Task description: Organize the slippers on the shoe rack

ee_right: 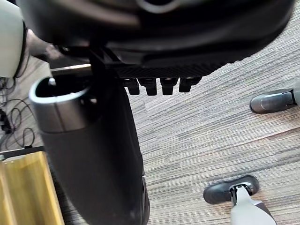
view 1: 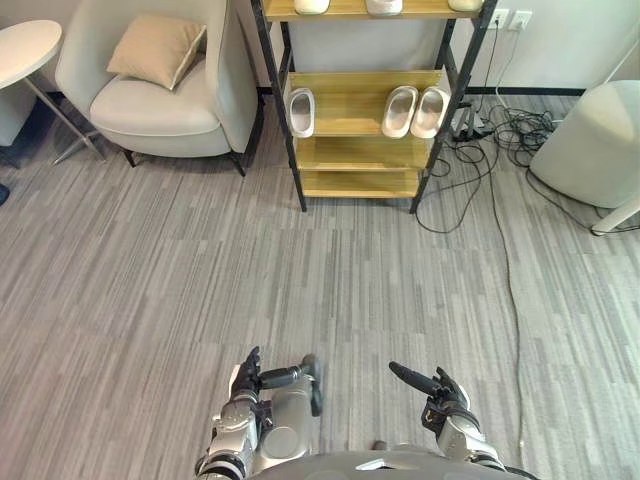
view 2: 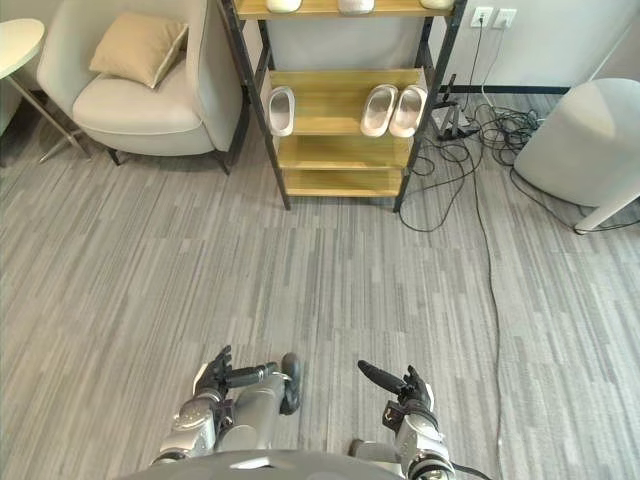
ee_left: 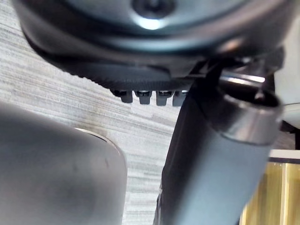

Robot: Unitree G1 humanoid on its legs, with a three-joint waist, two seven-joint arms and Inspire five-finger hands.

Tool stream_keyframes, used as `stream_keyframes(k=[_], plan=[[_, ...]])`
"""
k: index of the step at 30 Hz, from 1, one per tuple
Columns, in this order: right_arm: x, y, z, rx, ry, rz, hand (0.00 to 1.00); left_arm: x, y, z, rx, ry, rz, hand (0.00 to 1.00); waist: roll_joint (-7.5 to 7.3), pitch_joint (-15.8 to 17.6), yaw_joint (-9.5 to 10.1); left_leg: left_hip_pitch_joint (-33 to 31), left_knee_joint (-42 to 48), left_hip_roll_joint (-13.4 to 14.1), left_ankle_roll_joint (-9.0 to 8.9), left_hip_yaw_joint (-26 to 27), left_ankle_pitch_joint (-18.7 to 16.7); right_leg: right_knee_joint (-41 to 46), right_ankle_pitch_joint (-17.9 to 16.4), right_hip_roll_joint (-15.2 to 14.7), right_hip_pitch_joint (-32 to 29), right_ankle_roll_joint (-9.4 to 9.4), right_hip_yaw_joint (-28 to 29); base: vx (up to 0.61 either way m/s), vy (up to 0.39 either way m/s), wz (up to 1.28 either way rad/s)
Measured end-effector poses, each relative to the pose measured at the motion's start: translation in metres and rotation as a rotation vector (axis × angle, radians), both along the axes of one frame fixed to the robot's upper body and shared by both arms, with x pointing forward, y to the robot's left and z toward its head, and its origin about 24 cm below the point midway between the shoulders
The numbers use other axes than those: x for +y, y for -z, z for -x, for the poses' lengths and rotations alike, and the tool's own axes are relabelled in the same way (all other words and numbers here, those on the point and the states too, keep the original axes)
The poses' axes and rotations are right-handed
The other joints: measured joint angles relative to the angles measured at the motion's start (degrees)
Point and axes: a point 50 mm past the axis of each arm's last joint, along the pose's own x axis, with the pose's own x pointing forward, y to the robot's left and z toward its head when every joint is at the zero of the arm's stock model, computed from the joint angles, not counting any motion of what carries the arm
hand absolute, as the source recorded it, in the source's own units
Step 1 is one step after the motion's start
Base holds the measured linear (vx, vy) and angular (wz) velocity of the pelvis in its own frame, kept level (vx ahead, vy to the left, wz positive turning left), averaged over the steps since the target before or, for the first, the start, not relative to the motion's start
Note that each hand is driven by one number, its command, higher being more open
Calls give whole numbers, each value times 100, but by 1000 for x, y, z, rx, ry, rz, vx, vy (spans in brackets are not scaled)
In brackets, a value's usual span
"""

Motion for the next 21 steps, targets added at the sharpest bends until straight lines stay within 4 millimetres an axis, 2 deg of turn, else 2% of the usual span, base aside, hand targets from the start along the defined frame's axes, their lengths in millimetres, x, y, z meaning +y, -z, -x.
stream_keyframes(k=[1, 2, 3, 4, 5, 6, 7, 8, 9, 10, 11, 12, 13, 14, 15, 16, 17, 18, 19, 20, 21], plan=[[1, 1, 1, 5, 1, -4, 100, 2, 0, 0, 0, -7, -1, 100, -46, -21, 30, 32, 92, -12, 49, 60, -90, 233, -22, -73, -64, 30, 75, 470, 161, -26], [3, 3, 7, 16, 4, -10, 100, 3, 2, 3, 19, -13, -2, 100, -84, -33, 69, 428, 189, -19, 144, 205, -452, 1459, -40, -178, -341, 154, 317, 549, 199, -37], [4, 3, 7, 16, 2, -13, 100, 3, 3, 5, 31, -7, -2, 100, -105, -42, 60, 608, 132, -43, 169, 250, -558, 2099, 2, -244, -552, 349, 367, 458, 167, -41], [5, 3, 7, 13, 1, -17, 100, 4, 4, 7, 44, 2, -8, 100, -129, -55, 40, 801, 83, -72, 199, 292, -653, 2835, 131, -322, -820, 632, 399, 340, 119, -24], [7, 2, 7, 6, 0, -23, 100, 6, 5, 10, 59, 21, -18, 100, -164, -73, 7, 1062, 17, -113, 209, 327, -782, 3872, 230, -430, -1217, 1006, 479, 424, 97, -17], [6, 1, 3, -9, -3, -22, 100, 5, 7, 12, 76, 35, -20, 100, -183, -84, -61, 1373, -56, -146, 241, 342, -901, 4837, 222, -538, -1663, 984, 397, 502, 106, -3], [5, -2, -1, -40, -5, -10, 100, 4, 8, 15, 84, 37, -19, 100, -188, -95, -132, 1795, -280, -177, 257, 325, -979, 5365, 106, -725, -2141, 754, 21, 496, 63, 5], [5, -3, -2, -43, -6, -9, 100, 4, 8, 14, 84, 38, -19, 100, -173, -92, -141, 1854, -325, -178, 259, 321, -982, 5373, 86, -754, -2214, 711, -39, 422, 5, 12], [4, -5, -6, -62, -10, -2, 100, 4, 8, 15, 89, 37, -19, 100, -174, -94, -164, 2194, -582, -168, 256, 270, -982, 5200, -18, -837, -2470, 521, -369, 429, -14, 19], [3, -5, -7, -68, -13, 3, 100, 3, 10, 18, 98, 38, -15, 100, -155, -94, -201, 2515, -808, -93, 255, 203, -981, 4631, -123, -829, -2604, 351, -663, 439, -60, 28], [3, -6, -9, -74, -16, 4, 100, 3, 10, 19, 104, 39, -15, 100, -134, -99, -236, 2756, -998, -5, 214, 154, -1005, 3989, -130, -762, -2738, 327, -780, 426, -104, 27], [3, -7, -10, -79, -18, 3, 100, 3, 10, 19, 105, 38, -14, 100, -114, -101, -257, 2818, -1044, 37, 165, 124, -1034, 3757, -130, -707, -2779, 327, -783, 428, -129, 25], [3, -8, -15, -92, -25, 2, 100, 3, 12, 22, 115, 41, -15, 100, -84, -95, -295, 2956, -1138, 168, 40, 63, -1109, 2896, -17, -522, -2907, 337, -681, 531, -225, 25], [5, -8, -15, -86, -33, -1, 100, 5, 14, 28, 136, 49, -22, 100, -108, -102, -296, 3082, -1215, 214, -114, 30, -1204, 1997, 388, -341, -2929, 327, -511, 362, -170, 26], [5, -7, -14, -79, -34, -3, 100, 6, 15, 30, 145, 53, -22, 100, -126, -107, -297, 3139, -1251, 227, -210, -19, -1266, 1774, 928, -285, -2926, 248, -414, 468, -246, 26], [-3, -6, -12, -65, -36, 16, 100, 3, 16, 31, 155, 47, -17, 100, 3, -137, -290, 3287, -1267, 392, -338, -136, -1360, 1895, 1140, -146, -2851, 3, -432, 478, -271, 19], [-9, -5, -10, -45, -41, 28, 100, -3, 18, 34, 164, 50, 2, 100, 170, -230, -283, 3233, -1124, 528, -349, -194, -1356, 1899, 926, -20, -2822, -77, -467, 674, -380, 14], [-12, -5, -9, -38, -38, 35, 100, -6, 18, 34, 164, 47, 12, 100, 242, -235, -284, 3189, -988, 585, -350, -234, -1356, 1906, 852, 24, -2797, -102, -499, 577, -316, 14], [-17, -3, -5, -16, -27, 41, 100, -9, 18, 35, 160, 13, 35, 100, 351, -233, -308, 2833, -100, 704, -408, -375, -1319, 1807, 704, 94, -2586, -160, -611, 455, -256, 24], [-19, -3, -2, -10, -23, 48, 100, -8, 18, 34, 152, -16, 49, 100, 391, -210, -332, 2394, 962, 807, -498, -481, -1149, 1694, 614, 152, -2360, -197, -693, 332, -196, 28], [-20, -3, 0, -7, -21, 51, 100, -8, 18, 34, 147, -34, 56, 100, 411, -198, -333, 2137, 1564, 870, -501, -541, -948, 1627, 559, 192, -2206, -232, -731, 307, -198, 25]])
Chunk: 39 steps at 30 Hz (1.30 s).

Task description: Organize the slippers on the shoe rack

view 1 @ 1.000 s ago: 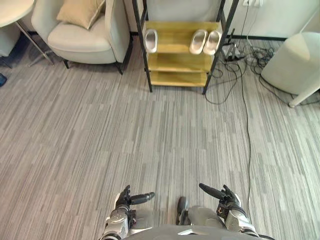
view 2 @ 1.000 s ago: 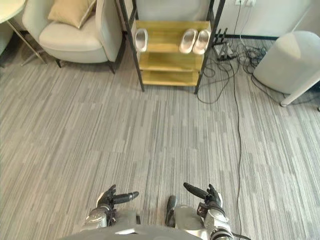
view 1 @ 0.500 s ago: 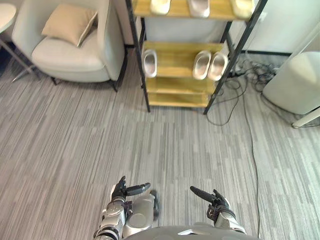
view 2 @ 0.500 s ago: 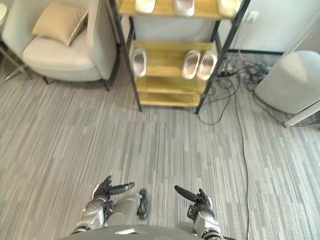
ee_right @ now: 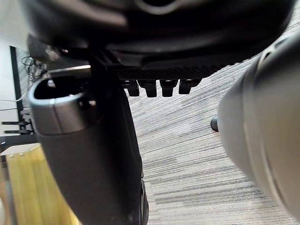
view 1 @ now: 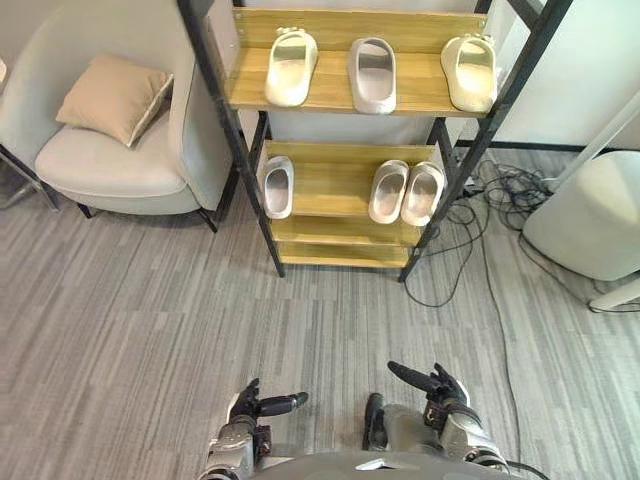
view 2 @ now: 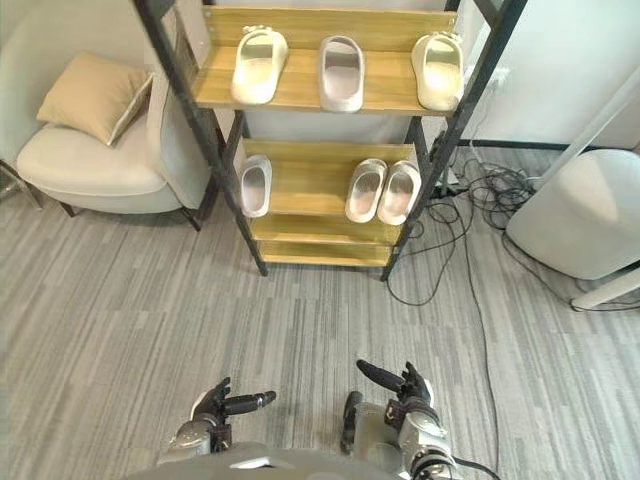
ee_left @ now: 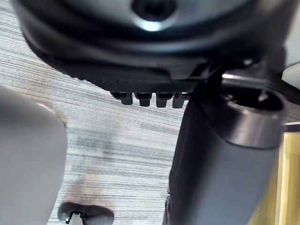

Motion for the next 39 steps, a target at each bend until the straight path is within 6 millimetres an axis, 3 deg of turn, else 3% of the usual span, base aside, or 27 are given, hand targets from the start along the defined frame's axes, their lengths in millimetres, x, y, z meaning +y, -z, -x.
stream_keyframes(k=[1, 2, 4, 5, 7, 8, 9, 10, 11, 12, 15, 16, 18, 19, 20, 22, 24, 26, 27, 28, 30, 33, 39], plan=[[-1, 0, 3, 4, 3, 4, 100, 2, -1, -1, -13, -30, 1, 100, -6, 44, 21, -427, 982, 155, 28, -42, 488, -125, -87, 63, 292, -48, -53, 346, -199, 23], [-2, 0, 6, 3, 5, 12, 100, 4, -5, -7, -46, -31, -9, 100, -28, 117, 79, -949, 2138, 393, -1, 41, 383, -308, -209, 156, 748, -121, -116, 337, -176, 21], [2, 2, 7, 10, 4, 8, 100, 5, -9, -13, -80, -24, -17, 100, -112, 163, 111, -1373, 2475, 411, 4, 167, 187, -512, -294, 161, 1137, -120, -131, 360, -139, 12], [6, 2, 7, 9, 15, -10, 100, 7, -12, -18, -107, -16, -24, 100, -161, 167, 132, -1758, 2141, 355, 19, 365, -23, -781, -322, 159, 1420, -88, -122, 389, -70, 0], [9, 3, 7, 8, 34, -27, 100, 7, -13, -21, -121, -19, -22, 100, -186, 173, 155, -1910, 1340, 213, -26, 554, -195, -923, -316, 127, 1578, -56, -98, 345, 26, -12], [11, 3, 7, 7, 38, -33, 100, 7, -15, -25, -129, -16, -21, 100, -230, 217, 213, -1961, 208, -88, 2, 670, -194, -1057, -367, 22, 1762, 29, -37, 379, 124, -17], [12, 3, 8, 10, 41, -35, 100, 8, -15, -27, -132, -5, -25, 100, -276, 241, 230, -1949, -598, -353, -5, 642, -59, -1095, -430, -69, 1851, 126, 1, 456, 201, -23], [11, 3, 8, 12, 43, -35, 100, 6, -15, -27, -130, 8, -26, 100, -270, 241, 261, -1890, -1421, -535, 21, 569, 395, -1120, -509, -113, 1918, 226, 86, 302, 154, -28], [10, 4, 10, 18, 43, -30, 100, 6, -15, -26, -127, 7, -25, 100, -269, 240, 330, -1778, -1567, -592, 123, 544, 886, -1139, -577, -132, 1967, 301, 196, 402, 183, -34], [19, 6, 10, 34, 21, -52, 100, 11, -15, -28, -121, 25, -43, 100, -448, 196, 358, -1669, -1627, -768, 419, 657, 743, -1199, -587, -266, 2020, 319, 446, 405, 171, -25], [26, 8, 13, 47, 18, -74, 100, 15, -15, -29, -120, 22, -46, 100, -609, 155, 383, -1618, -1246, -829, 614, 788, 382, -983, -564, -430, 2075, 350, 760, 420, 200, -17], [29, 8, 13, 45, 18, -82, 100, 17, -14, -26, -110, 22, -52, 100, -648, 128, 381, -1394, -1205, -832, 656, 919, 194, -490, -548, -472, 1983, 378, 924, 265, 122, -36], [31, 8, 12, 40, 13, -88, 100, 19, -13, -23, -93, 25, -56, 100, -651, 120, 387, -1058, -1346, -839, 720, 1007, 79, 421, -417, -535, 1690, 623, 1077, 291, 142, -40], [31, 8, 9, 32, 1, -92, 100, 18, -11, -20, -78, 40, -56, 100, -664, 115, 386, -673, -1683, -867, 754, 1068, 22, 1656, -213, -662, 1186, 1063, 1093, 246, 126, -31], [31, 7, 8, 30, -4, -92, 100, 19, -10, -19, -67, 54, -60, 100, -674, 113, 366, -476, -1800, -892, 773, 1084, 0, 2211, -251, -760, 945, 1027, 1046, 324, 129, -24], [30, 6, 6, 16, -27, -76, 100, 19, -7, -14, -39, 75, -65, 100, -676, 99, 304, 59, -2142, -940, 769, 1079, -21, 2738, -482, -1031, 525, 691, 460, 222, 42, 8], [30, 4, 3, 5, -52, -64, 100, 19, -7, -11, -35, 78, -63, 100, -681, 74, 282, 251, -2287, -928, 759, 1037, -19, 2272, -547, -1069, 314, 596, 193, 167, -24, 22], [30, 4, 1, -4, -60, -60, 100, 17, -6, -10, -30, 76, -56, 100, -662, 39, 247, 293, -2277, -927, 680, 917, -63, 1145, -474, -937, 168, 563, 246, 219, -101, 31], [31, 5, 3, 4, -60, -65, 100, 18, -6, -9, -32, 64, -55, 100, -712, 3, 256, 284, -2223, -983, 575, 858, -123, 256, 68, -819, 200, 485, 412, 239, -143, 22], [32, 5, 5, 8, -59, -66, 100, 19, -6, -9, -31, 53, -54, 100, -769, -30, 259, 281, -2205, -1021, 524, 811, -160, 113, 140, -814, 198, 518, 456, 251, -170, 22], [22, 7, 11, 33, -52, -45, 100, 7, -1, -1, -8, 33, -19, 100, -418, -188, 260, 343, -2275, -822, 412, 688, -212, -255, 195, -617, 483, 456, 302, 221, -145, 16], [15, 8, 16, 56, -39, -35, 100, 1, 1, 4, 4, 31, -2, 100, -269, -278, 257, 460, -2467, -705, 321, 585, -185, -664, 301, -438, 743, 410, 166, 140, -108, 12], [7, 12, 30, 96, -18, -22, 100, 5, 1, 5, 9, 23, -4, 100, -368, -306, 245, 598, -2882, -654, 246, 412, -13, -1731, 741, -204, 1256, 409, -12, 38, -45, 13]])
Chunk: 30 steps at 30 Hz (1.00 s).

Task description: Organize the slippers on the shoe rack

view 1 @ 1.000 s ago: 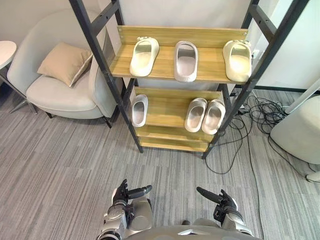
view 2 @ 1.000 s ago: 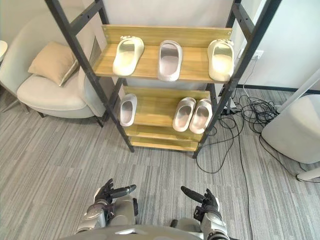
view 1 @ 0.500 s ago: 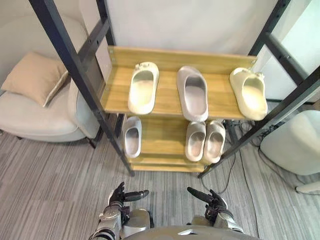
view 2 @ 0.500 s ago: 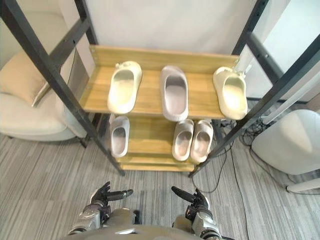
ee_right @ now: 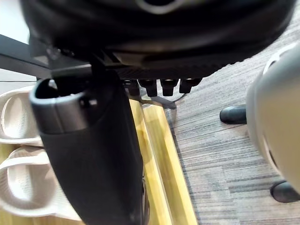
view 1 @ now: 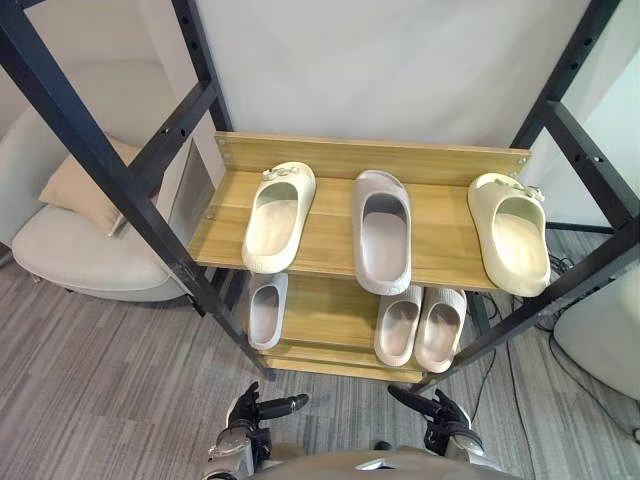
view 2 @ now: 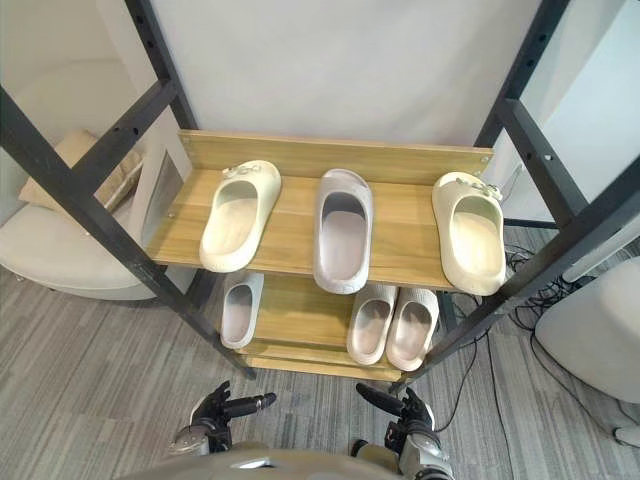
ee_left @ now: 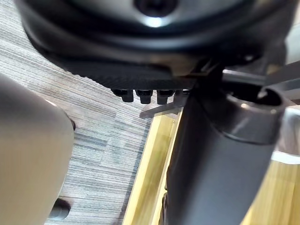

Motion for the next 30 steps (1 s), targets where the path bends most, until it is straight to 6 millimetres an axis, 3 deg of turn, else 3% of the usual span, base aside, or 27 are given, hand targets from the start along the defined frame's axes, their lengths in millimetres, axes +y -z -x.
stream_keyframes(k=[7, 12, 20, 25, 30], plan=[[-5, 4, 20, 55, -2, 11, 100, 2, 0, 0, 9, 50, -22, 100, -52, -4, -14, -20, -3, -225, 80, -134, 48, -728, 374, -99, 345, 102, -28, -20, 64, 4], [-4, 4, 17, 55, -49, 13, 100, 2, 0, -3, 10, 102, -34, 100, -53, -1, -17, -84, -8, -249, 122, -282, 74, -802, 426, -99, 355, 78, -120, -46, 5, 11], [16, -1, -9, 14, -445, 31, 100, -4, -3, -11, -13, 219, -53, 100, -45, 63, -13, -113, -381, -308, 118, -610, 398, -872, 486, -122, 323, 45, -384, -60, -28, 19], [58, -13, -38, -106, -753, -14, 100, -5, -5, -16, -36, 222, -56, 100, -52, 186, 49, -202, -373, -324, 115, -807, 450, -873, 489, -119, 321, 39, -530, -31, -16, 17], [100, -31, -60, -243, -941, -108, 100, -5, -7, -22, -56, 228, -65, 100, -112, 252, 156, -324, -325, -366, 134, -1038, 479, -877, 483, -138, 315, 29, -648, -14, 8, 24]])
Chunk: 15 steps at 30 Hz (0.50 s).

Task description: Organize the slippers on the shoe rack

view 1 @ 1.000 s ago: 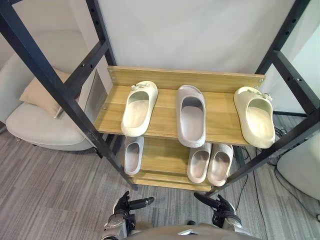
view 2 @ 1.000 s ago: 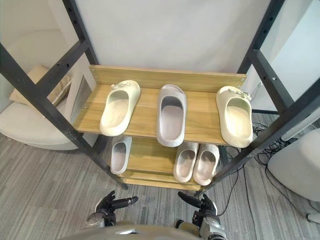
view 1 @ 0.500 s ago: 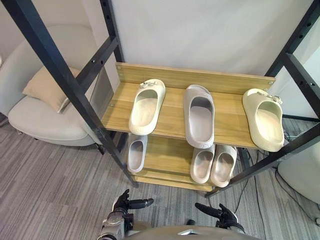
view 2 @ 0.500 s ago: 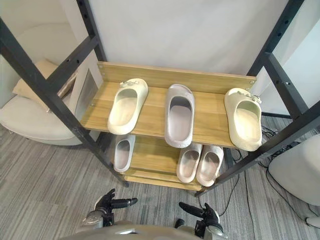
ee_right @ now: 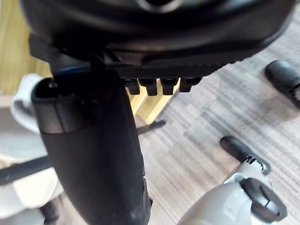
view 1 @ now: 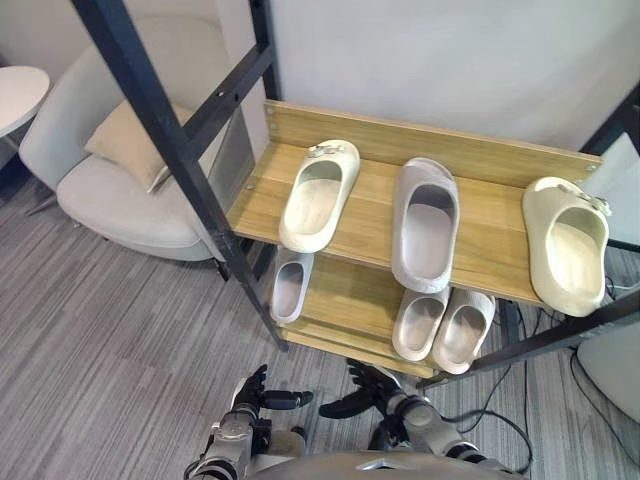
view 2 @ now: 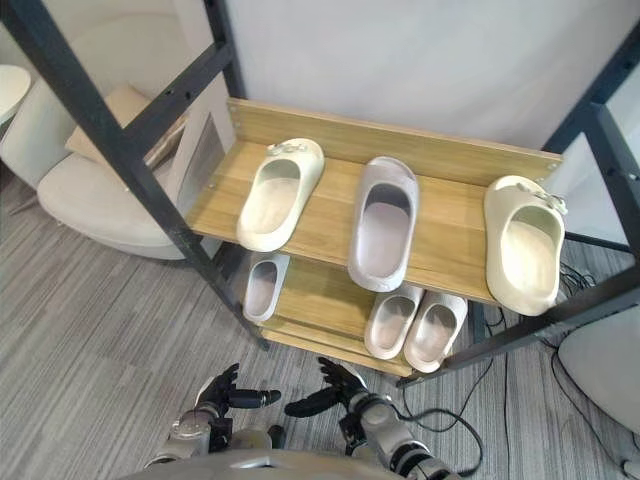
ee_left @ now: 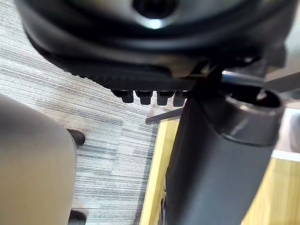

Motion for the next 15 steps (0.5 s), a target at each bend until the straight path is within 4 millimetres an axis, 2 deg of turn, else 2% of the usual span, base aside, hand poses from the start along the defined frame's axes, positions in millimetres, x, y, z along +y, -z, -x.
stream_keyframes(k=[1, 4, 6, 7, 9, 11, 13, 15], plan=[[16, -9, -8, -32, -43, -57, 100, 0, -1, -2, -8, 0, -5, 100, -22, 20, 27, -58, 44, -18, 0, -79, 1, 0, -11, -12, -1, -16, -2, -12, 22, 25], [36, -24, -19, -92, -99, -128, 100, 1, -1, -3, -12, 1, -11, 100, -36, 40, 58, -110, 88, -35, 2, -161, 1, -1, -11, -22, -2, -18, -3, -12, 22, 18], [61, -51, -28, -174, -146, -272, 100, 0, -3, -7, -23, 5, -25, 100, -55, 64, 147, -136, 125, -37, 2, -197, 1, -2, -12, -23, 3, -18, 6, -23, 24, 11], [68, -60, -30, -196, -158, -320, 100, 0, -3, -8, -26, 12, -29, 100, -56, 72, 163, -143, 135, -37, 2, -199, 1, -2, -12, -23, 3, -18, 7, 0, 0, 0], [85, -91, -35, -286, -208, -451, 100, 0, -4, -10, -29, 20, -42, 100, -56, 98, 178, -144, 153, -36, -3, -202, 4, -3, -12, -22, 9, -18, 27, -42, 22, 1], [91, -109, -37, -334, -230, -526, 100, 0, -4, -10, -28, 19, -45, 100, -54, 99, 177, -139, 154, -32, -6, -202, 6, -6, -12, -21, 14, -18, 36, -19, 10, 0], [95, -140, -40, -429, -264, -633, 100, 0, -4, -10, -25, 19, -50, 100, -54, 99, 172, -134, 155, -22, -13, -185, 10, 4, -12, -22, 12, -16, 77, -12, 14, -2], [95, -159, -40, -495, -288, -680, 100, 0, -4, -10, -26, 23, -53, 100, -54, 98, 161, -128, 154, -15, -14, -155, 10, 5, -13, -20, 1, -16, 125, -10, 26, -9]])
